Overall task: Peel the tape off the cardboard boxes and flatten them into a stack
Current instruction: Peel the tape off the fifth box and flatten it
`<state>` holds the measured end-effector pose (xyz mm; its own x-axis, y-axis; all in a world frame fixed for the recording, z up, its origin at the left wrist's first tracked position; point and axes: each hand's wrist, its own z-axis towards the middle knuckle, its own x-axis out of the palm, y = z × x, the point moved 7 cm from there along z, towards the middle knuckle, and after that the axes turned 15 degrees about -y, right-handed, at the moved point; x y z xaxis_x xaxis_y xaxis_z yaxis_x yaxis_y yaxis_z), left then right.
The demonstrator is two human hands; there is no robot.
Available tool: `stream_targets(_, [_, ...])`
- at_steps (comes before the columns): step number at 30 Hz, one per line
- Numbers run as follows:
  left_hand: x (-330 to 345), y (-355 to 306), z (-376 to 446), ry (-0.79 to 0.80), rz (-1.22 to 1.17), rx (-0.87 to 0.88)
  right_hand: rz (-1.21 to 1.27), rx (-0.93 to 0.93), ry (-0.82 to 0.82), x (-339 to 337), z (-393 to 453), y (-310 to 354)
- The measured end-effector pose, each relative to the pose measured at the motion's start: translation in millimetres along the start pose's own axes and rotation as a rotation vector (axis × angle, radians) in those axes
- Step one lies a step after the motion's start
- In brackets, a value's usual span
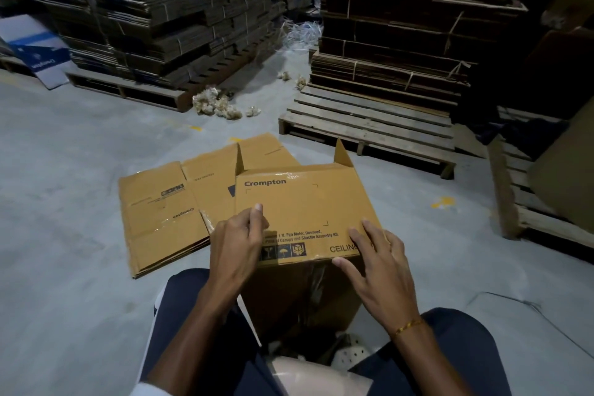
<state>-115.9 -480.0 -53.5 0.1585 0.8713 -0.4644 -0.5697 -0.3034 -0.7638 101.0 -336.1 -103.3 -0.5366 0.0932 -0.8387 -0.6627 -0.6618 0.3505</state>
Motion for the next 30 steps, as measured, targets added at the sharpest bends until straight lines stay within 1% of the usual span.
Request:
stream_targets(4, [6.9,-8.0,5.1,0.008,-0.009,0.02,-0.079,-0.017,-0.03,-1.5,12.5,3.5])
stream_targets(7, [14.0,-6.3,9.2,-0.066,-0.014,0.083,-0.095,-0.052,-0.053,-6.5,19.1,10.1])
stream_targets(9, [15.8,-5.8,4.6,-0.144,0.069,0.162,-0.069,-0.103,-0.045,-7.8,21.2,17.5])
stream_targets(11, [18.4,-7.5,-2.6,-0.189,0.155,0.267,-0.002,-0.189,-0.003,-4.5,20.1,28.3])
stream_targets(13, [22.4,-10.1,-5.9,-0.211,0.205,0.34,0.06,-0.286,0.046,1.3,17.3,39.2])
stream_targets(15, [28.1,-13.5,-2.6,-0.214,0.231,0.378,0.105,-0.321,0.075,4.3,18.6,44.0])
stream_targets(24, [51.8,-29.5,9.7,-0.192,0.275,0.432,0.202,-0.285,0.099,-11.3,38.4,35.3])
stream_targets(26, [55.9,-30.9,9.6,-0.185,0.275,0.436,0.16,-0.302,0.138,-12.8,40.2,38.2])
stream_targets(30, [58.7,-30.2,7.6,-0.177,0.28,0.439,-0.007,-0.362,0.229,-9.6,43.3,46.7])
